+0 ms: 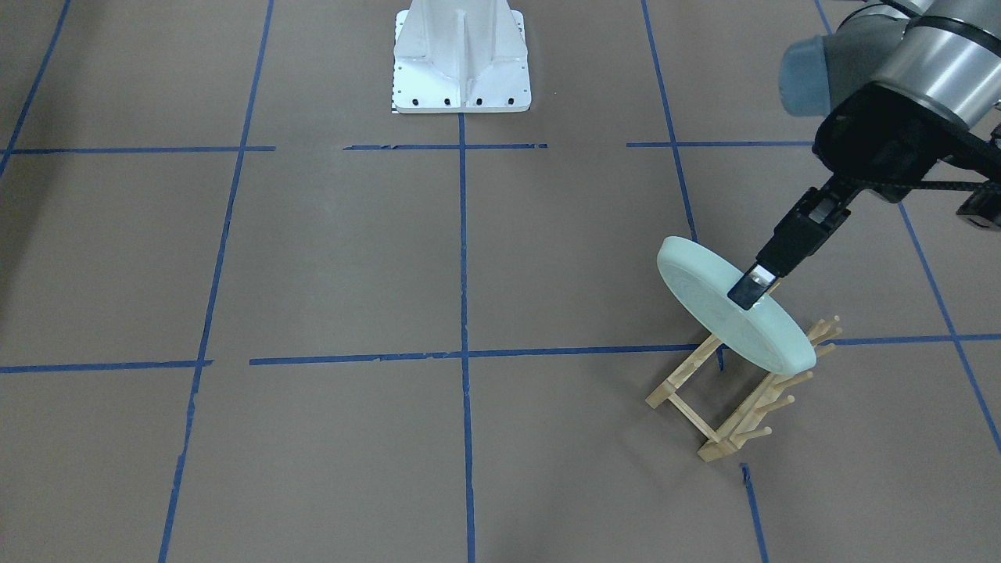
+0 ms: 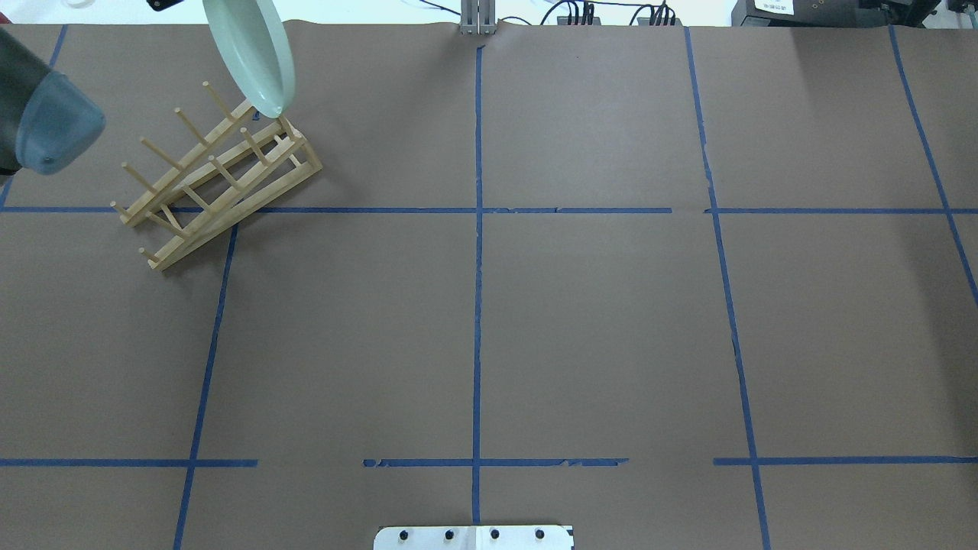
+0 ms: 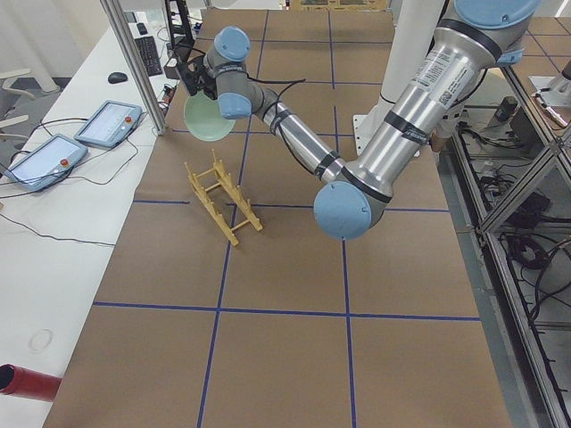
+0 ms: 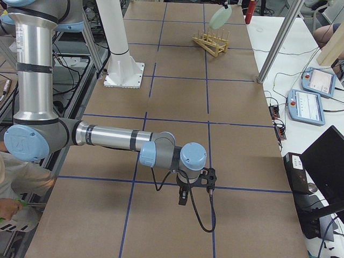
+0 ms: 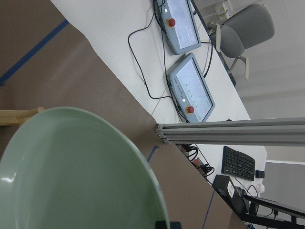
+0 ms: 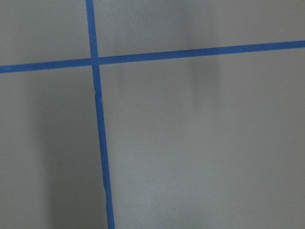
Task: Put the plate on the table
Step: 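Grasp the plate rim with the left gripper and lift it out, then carry the plate with the left gripper toward the robot, beside the rack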
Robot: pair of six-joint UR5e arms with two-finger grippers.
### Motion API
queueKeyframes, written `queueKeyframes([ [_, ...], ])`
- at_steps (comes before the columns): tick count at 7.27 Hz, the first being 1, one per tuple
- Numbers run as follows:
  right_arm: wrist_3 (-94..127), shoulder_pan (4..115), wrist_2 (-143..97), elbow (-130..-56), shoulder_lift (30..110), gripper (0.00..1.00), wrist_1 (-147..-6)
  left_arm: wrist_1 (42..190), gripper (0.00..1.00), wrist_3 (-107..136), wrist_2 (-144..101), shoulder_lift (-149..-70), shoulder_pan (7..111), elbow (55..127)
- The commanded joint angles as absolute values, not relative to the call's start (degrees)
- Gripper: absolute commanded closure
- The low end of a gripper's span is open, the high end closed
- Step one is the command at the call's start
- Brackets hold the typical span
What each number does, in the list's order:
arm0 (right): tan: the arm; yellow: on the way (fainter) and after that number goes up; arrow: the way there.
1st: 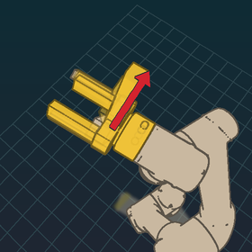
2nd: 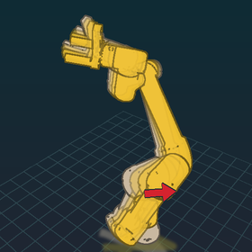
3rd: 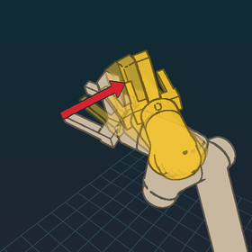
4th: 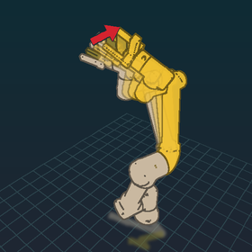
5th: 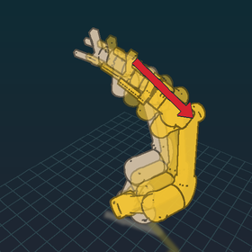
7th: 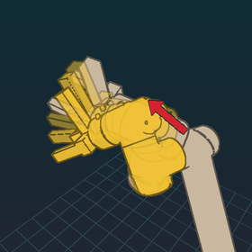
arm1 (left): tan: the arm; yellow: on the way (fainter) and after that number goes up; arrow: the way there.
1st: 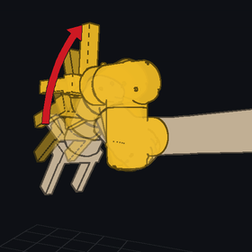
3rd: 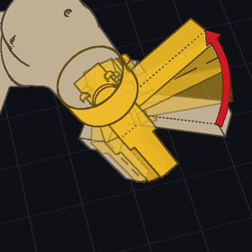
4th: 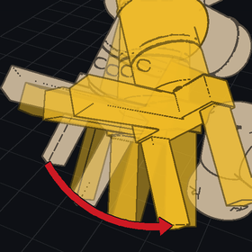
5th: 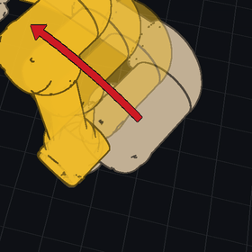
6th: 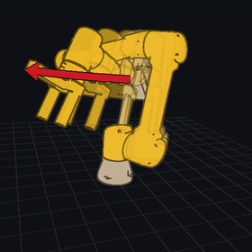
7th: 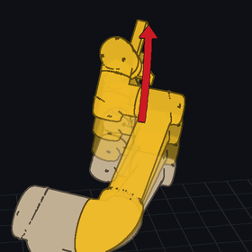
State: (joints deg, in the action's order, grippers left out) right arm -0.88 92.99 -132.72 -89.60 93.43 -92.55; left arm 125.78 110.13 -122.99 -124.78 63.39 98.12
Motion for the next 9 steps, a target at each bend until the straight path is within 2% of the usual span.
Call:
queueKeyframes([
  [1, -0.88, 92.99, -132.71, -89.65, 93.43, 0.0, -92.55, 108.19, 1.0, 105.51, -121.83, -130.49, 54.8, 98.52],
  [3, -0.88, 92.99, -132.71, -89.65, 93.43, 0.0, -92.55, 82.66, 1.0, 96.29, -115.07, -138.21, 45.3, 98.44],
  [5, -0.88, 92.99, -132.71, -89.65, 93.43, 0.0, -92.55, 68.45, 1.0, 94.49, -106.15, -139.65, 34.43, 94.25],
  [6, -0.88, 92.99, -132.71, -89.65, 93.43, 0.0, -92.55, 64.03, 1.0, 90.13, -104.0, -140.88, 31.32, 90.83],
  [9, -0.88, 92.99, -132.71, -89.65, 93.43, 0.0, -92.55, 64.33, 1.0, 81.07, -100.74, -140.45, 28.04, 86.49],
])
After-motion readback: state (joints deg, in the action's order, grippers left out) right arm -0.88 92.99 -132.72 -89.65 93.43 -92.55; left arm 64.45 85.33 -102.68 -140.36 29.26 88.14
